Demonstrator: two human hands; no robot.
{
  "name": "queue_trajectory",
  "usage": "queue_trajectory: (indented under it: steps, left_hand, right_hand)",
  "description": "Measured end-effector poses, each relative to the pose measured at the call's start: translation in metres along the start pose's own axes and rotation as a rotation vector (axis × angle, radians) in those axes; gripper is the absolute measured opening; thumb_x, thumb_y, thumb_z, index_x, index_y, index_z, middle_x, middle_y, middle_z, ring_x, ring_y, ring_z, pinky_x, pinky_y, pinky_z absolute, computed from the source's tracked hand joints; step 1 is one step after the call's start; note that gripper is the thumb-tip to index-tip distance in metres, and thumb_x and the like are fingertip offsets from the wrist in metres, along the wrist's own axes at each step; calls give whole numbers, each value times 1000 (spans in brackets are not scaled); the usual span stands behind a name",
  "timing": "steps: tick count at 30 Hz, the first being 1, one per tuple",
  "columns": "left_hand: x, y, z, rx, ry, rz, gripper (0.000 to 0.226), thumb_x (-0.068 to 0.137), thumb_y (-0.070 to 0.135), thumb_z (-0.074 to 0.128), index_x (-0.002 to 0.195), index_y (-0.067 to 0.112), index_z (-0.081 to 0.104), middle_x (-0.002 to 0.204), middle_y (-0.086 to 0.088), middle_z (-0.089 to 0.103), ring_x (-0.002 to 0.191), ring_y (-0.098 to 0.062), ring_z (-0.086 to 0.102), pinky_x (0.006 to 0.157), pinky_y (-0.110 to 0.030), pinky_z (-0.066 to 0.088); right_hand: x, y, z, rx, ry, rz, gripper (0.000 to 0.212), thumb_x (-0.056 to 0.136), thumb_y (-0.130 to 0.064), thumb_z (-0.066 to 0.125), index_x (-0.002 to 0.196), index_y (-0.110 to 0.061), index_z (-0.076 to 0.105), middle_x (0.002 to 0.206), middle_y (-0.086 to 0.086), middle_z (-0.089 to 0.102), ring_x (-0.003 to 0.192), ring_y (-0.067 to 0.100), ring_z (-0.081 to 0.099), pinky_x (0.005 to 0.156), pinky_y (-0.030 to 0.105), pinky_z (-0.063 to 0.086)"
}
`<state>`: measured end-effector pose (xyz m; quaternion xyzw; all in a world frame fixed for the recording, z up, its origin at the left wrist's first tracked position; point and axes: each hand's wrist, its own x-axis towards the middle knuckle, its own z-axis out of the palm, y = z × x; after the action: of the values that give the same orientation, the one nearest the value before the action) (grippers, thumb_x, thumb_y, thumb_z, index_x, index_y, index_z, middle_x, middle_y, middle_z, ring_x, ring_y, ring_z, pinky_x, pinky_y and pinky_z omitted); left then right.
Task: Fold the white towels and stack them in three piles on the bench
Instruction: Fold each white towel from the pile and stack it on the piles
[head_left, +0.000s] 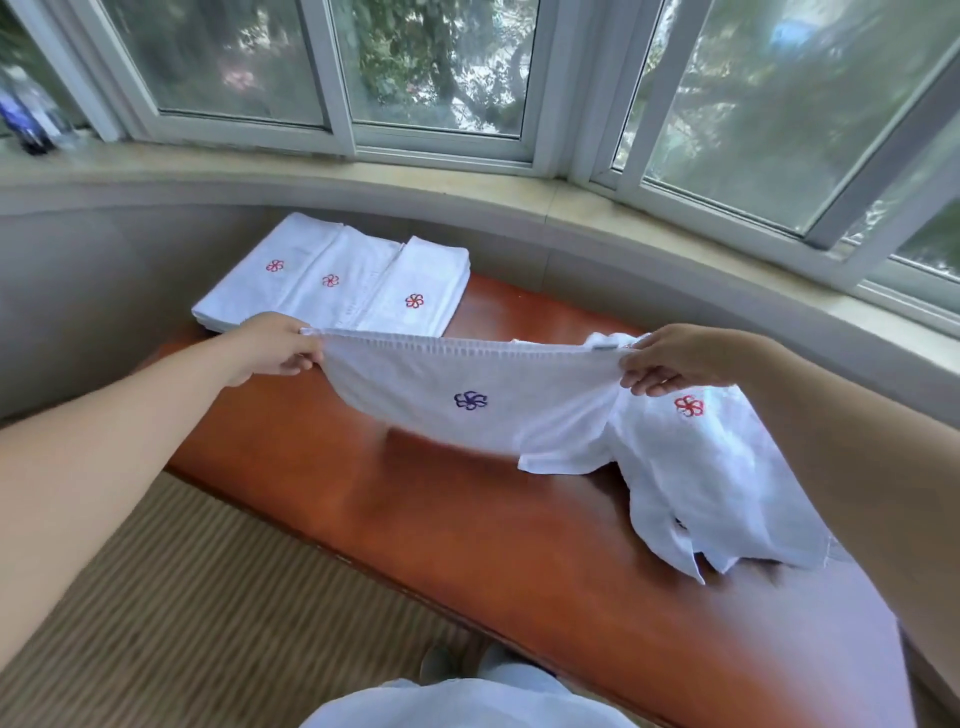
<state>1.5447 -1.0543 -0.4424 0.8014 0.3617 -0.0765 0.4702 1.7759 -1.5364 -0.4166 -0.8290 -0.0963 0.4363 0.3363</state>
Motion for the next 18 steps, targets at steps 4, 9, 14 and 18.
queue_trajectory:
  steps: [4, 9, 14, 18]
  left_hand:
    - [6, 7, -3, -39, 55, 46, 14, 99, 22, 66, 94, 10, 72, 83, -6, 75, 58, -9, 62, 68, -24, 60]
    - [12, 5, 7, -138, 77, 84, 9, 100, 25, 63, 100, 18, 69, 84, 1, 79, 75, -12, 70, 73, -27, 57]
    - [13, 14, 6, -235, 105, 146, 5, 101, 25, 63, 99, 22, 68, 87, 3, 79, 80, -13, 70, 77, -27, 57]
    - [5, 6, 8, -196, 37, 110, 7, 101, 25, 64, 104, 21, 68, 89, 3, 79, 78, -8, 73, 70, -21, 56]
  right_hand:
    - [6, -12, 3, 26, 142, -36, 19, 101, -25, 64, 109, -9, 72, 97, 5, 80, 75, 11, 74, 65, 23, 59]
    - [18, -11, 19, 29, 293, -86, 20, 103, -24, 59, 109, -12, 73, 92, 0, 80, 82, 13, 74, 83, 31, 60]
    - [17, -11, 21, 125, 403, -190, 17, 103, -28, 59, 104, -19, 74, 97, -1, 80, 88, 13, 71, 82, 29, 58]
    - [15, 5, 31, 88, 358, -165, 19, 103, -27, 60, 109, -14, 73, 97, -2, 80, 89, 14, 71, 79, 28, 55]
